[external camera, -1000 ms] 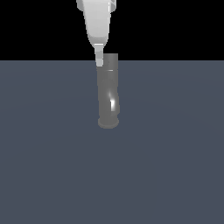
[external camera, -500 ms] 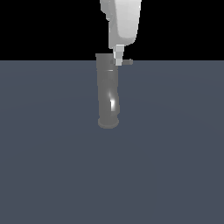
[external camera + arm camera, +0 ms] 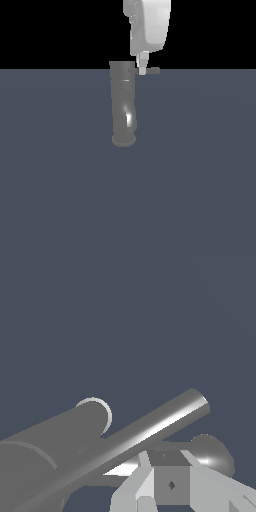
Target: Turn on the faucet by rotating a designated handle.
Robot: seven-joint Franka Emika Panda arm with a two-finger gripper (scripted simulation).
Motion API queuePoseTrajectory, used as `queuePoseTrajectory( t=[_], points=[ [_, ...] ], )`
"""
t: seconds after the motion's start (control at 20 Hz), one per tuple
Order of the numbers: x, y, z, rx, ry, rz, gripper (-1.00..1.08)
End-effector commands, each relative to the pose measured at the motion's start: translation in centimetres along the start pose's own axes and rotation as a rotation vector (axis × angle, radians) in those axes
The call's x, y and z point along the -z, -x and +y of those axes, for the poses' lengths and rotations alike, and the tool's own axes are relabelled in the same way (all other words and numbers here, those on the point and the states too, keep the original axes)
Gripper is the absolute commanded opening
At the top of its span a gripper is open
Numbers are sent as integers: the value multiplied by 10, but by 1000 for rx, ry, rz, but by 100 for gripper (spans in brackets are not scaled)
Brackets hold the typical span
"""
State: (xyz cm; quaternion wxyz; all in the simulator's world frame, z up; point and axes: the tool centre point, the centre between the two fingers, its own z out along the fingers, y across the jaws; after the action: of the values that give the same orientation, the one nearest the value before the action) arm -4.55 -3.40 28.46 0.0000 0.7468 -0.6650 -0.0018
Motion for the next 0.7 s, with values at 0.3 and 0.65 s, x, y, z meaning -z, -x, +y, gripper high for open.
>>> queuePoseTrajectory(
  t=[0.3, 0.65],
  points=[
    [0, -23, -16, -15, -3, 1, -100],
    [0, -38, -28, -20, -3, 2, -100]
  ],
)
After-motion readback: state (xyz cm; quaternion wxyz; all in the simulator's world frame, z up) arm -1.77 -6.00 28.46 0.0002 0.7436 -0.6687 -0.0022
